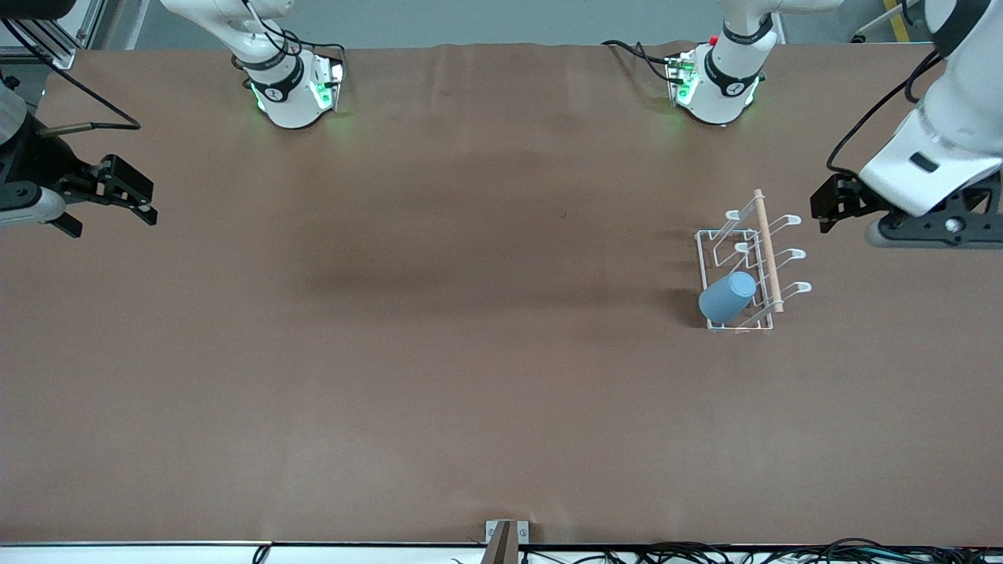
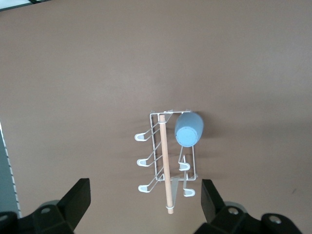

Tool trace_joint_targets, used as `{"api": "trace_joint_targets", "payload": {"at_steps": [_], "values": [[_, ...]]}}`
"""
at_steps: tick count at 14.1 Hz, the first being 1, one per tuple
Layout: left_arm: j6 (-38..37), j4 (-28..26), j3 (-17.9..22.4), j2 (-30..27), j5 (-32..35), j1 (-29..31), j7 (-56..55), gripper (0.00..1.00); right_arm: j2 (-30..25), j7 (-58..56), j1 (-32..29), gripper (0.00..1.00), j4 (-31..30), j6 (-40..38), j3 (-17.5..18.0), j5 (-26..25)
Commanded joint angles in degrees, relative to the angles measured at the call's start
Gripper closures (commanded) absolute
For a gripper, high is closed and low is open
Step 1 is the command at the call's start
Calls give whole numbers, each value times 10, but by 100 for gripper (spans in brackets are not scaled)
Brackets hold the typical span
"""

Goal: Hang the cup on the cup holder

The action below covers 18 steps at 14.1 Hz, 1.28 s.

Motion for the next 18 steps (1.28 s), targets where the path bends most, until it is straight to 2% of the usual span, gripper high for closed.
{"api": "trace_joint_targets", "payload": {"at_steps": [1, 4, 9, 12, 14, 18], "values": [[-8, 19, 2, -9, -51, 25, -8, 0, -2, 8, -4, 0, 3, -5, 4, 6], [-21, 4, 6, -40, -77, 44, -14, 0, -1, 6, -7, 0, 0, -5, 4, 7], [-18, -120, -1, -122, -84, 58, -3, 0, -2, 1, -16, 0, 0, -7, 2, 7], [-6, -153, -10, -143, -113, 81, -2, 0, -3, 7, -14, 0, 2, -7, 4, 7], [-1, -157, -36, -146, -106, 93, -6, 0, -2, 2, -18, 0, 1, -7, 3, 7], [-4, -133, -32, -131, -98, 96, -2, 0, -4, 3, -17, 0, 2, -7, 3, 6]]}}
